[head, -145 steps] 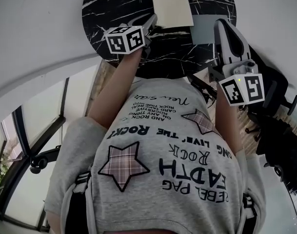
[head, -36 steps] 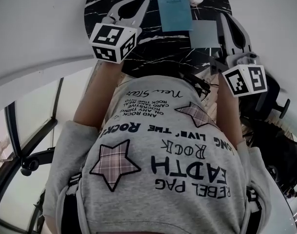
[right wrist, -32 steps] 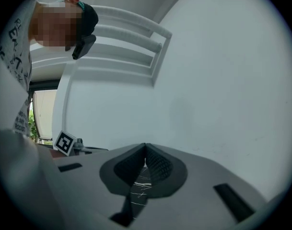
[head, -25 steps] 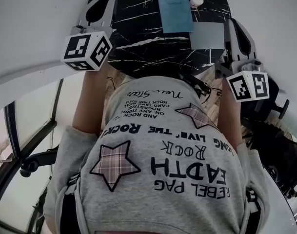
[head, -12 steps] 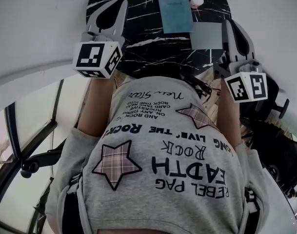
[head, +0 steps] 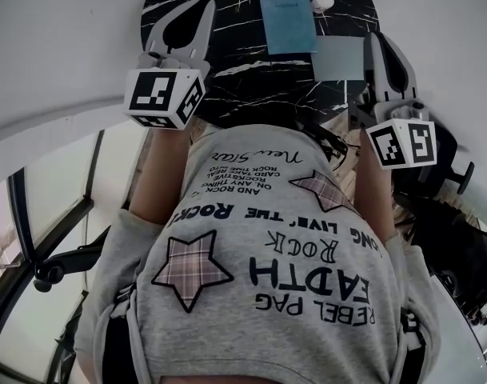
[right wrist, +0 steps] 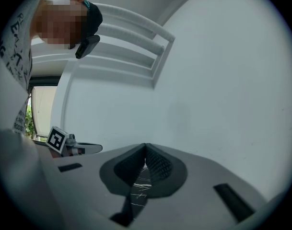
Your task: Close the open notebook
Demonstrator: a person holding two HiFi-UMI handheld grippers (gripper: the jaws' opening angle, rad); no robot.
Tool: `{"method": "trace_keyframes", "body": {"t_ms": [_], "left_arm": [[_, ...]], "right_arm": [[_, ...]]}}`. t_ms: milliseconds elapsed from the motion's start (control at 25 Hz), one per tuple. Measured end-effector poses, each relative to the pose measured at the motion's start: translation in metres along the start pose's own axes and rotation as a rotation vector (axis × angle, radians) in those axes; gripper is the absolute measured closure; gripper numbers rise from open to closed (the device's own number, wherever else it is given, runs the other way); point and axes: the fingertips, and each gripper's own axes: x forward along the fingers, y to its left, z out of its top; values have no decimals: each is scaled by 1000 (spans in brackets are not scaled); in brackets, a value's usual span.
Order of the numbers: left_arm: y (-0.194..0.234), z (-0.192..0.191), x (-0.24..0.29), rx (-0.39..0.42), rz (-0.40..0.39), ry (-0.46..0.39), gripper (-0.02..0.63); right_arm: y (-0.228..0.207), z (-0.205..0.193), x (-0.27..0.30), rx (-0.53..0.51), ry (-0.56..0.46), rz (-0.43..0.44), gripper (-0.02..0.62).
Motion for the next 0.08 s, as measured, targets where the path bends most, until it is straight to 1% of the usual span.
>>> {"method": "trace_keyframes", "body": {"t_ms": [80], "left_arm": [[-1, 0, 1, 0, -1, 0, 597]], "right_arm": [[-1, -1, 1, 3, 2, -3, 583]]}}
